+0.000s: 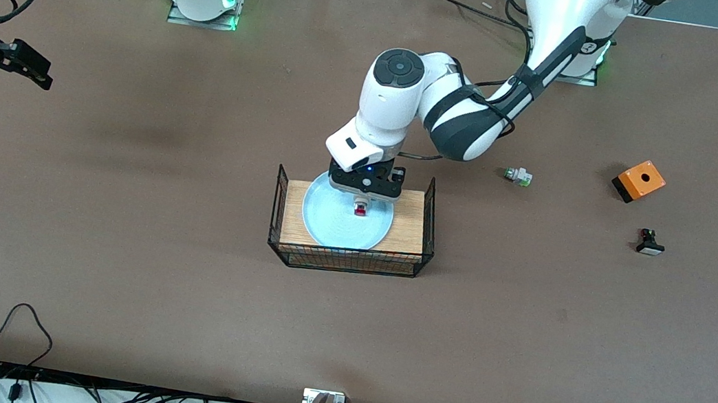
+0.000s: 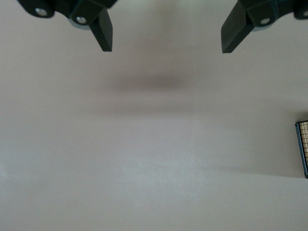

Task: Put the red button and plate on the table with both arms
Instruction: 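Lift the red button out of the tray with the left gripper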

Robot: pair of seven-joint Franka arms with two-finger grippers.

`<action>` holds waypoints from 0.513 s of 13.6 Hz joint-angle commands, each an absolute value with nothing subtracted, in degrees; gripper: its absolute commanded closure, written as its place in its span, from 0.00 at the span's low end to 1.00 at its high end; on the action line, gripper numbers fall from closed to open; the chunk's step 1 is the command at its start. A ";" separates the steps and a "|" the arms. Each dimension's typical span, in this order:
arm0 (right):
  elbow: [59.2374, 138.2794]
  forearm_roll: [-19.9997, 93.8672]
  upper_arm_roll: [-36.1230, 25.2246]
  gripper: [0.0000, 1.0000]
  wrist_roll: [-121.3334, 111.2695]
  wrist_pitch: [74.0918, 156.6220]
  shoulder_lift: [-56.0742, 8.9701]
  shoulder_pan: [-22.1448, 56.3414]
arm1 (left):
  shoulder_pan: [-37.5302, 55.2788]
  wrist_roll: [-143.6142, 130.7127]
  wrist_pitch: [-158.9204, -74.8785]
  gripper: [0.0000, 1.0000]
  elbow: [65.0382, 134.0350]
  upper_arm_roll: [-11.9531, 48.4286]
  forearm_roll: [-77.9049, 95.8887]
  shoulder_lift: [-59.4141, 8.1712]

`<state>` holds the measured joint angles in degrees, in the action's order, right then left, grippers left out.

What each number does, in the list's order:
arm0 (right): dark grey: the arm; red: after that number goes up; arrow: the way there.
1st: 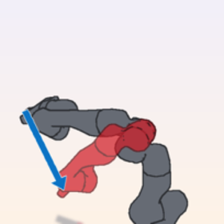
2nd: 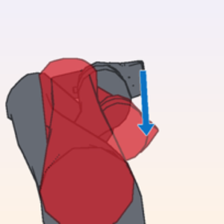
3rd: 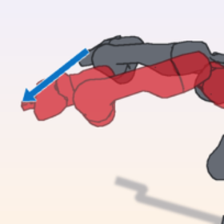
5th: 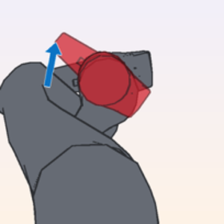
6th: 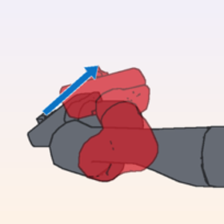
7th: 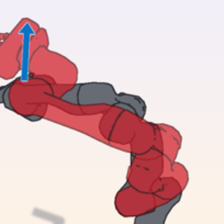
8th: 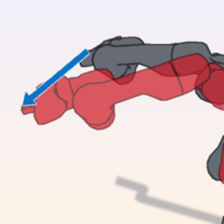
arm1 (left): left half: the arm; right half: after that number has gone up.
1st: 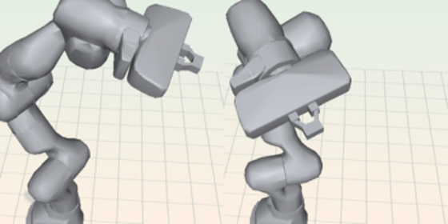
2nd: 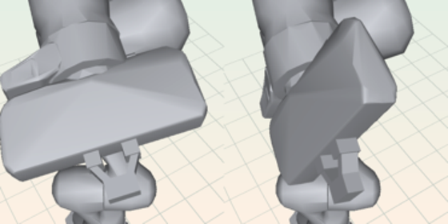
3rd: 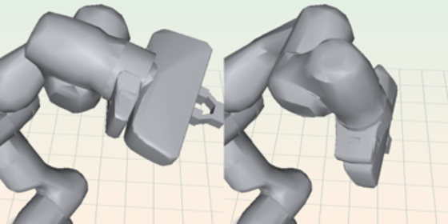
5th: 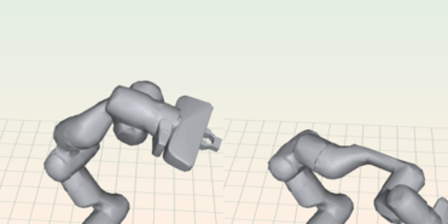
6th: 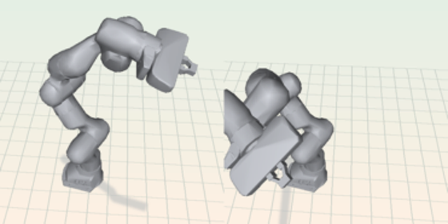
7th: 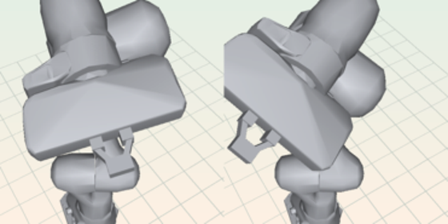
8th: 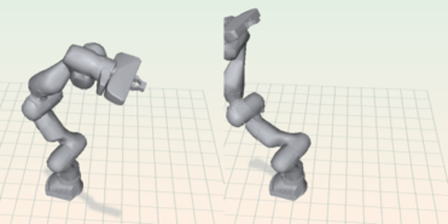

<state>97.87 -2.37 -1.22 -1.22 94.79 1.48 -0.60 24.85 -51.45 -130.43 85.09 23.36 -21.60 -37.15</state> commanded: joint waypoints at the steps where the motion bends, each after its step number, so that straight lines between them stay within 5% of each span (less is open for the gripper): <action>1: 97.03 -1.41 -1.05 0.00 -2.02 94.57 1.23 -0.88 | 25.66 -52.56 -130.08 0.52 82.97 22.85 -23.55 -38.15; 4: 97.03 -1.32 -1.05 0.00 -2.11 94.66 1.14 -0.88 | 25.14 -52.56 -129.82 0.79 82.71 22.94 -23.03 -37.44; 7: 97.03 -0.62 -1.05 0.00 -2.11 94.75 1.06 -0.88 | 24.26 -52.47 -127.28 0.82 82.53 23.29 -22.59 -34.20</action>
<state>97.87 -1.79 -1.22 -1.22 94.98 1.38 -0.60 24.54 -51.51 -130.20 83.09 23.23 -21.82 -37.01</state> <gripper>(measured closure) 0.000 0.586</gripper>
